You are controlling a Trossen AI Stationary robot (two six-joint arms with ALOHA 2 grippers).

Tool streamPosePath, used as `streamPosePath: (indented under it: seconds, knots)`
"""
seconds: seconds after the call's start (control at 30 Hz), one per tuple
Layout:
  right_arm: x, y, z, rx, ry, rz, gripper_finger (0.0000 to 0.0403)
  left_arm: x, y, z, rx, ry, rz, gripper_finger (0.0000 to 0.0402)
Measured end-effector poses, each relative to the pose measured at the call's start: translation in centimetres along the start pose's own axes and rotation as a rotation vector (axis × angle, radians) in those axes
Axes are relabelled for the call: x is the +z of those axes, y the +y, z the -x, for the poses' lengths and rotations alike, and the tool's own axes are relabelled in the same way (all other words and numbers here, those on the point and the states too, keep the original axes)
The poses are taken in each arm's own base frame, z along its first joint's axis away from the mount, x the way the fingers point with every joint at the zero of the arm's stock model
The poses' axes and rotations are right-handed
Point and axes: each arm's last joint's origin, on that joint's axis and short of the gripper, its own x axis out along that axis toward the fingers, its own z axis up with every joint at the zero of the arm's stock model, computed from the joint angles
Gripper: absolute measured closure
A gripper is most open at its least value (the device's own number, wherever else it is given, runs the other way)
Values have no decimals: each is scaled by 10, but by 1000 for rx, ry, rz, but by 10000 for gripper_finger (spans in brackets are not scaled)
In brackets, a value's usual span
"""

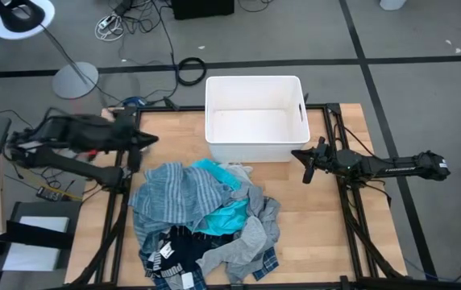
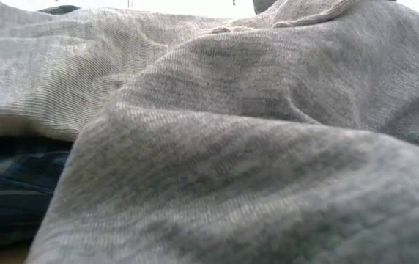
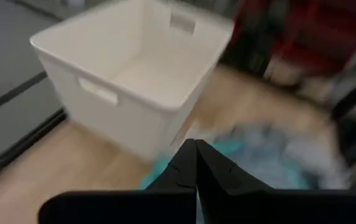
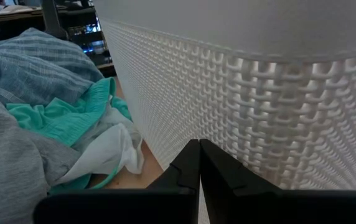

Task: Sort clothes
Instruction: Put the blue polo shirt into the white laundry bin

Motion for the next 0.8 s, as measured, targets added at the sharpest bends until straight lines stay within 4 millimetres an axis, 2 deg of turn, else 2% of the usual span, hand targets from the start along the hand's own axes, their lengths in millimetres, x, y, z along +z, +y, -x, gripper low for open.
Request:
streamPosePath:
  seconds: [0.2,0.37,0.6,0.8]
  knots:
    - [0,0,0,0,0,0,389,32,-27,-30,64,203,-231,397]
    - [0,0,0,0,0,0,389,50,-41,-43,68,266,-269,376]
    - [0,0,0,0,0,0,389,47,-47,-55,88,467,-282,294]
    - [0,0,0,0,0,0,389,41,-50,-61,50,572,-252,219]
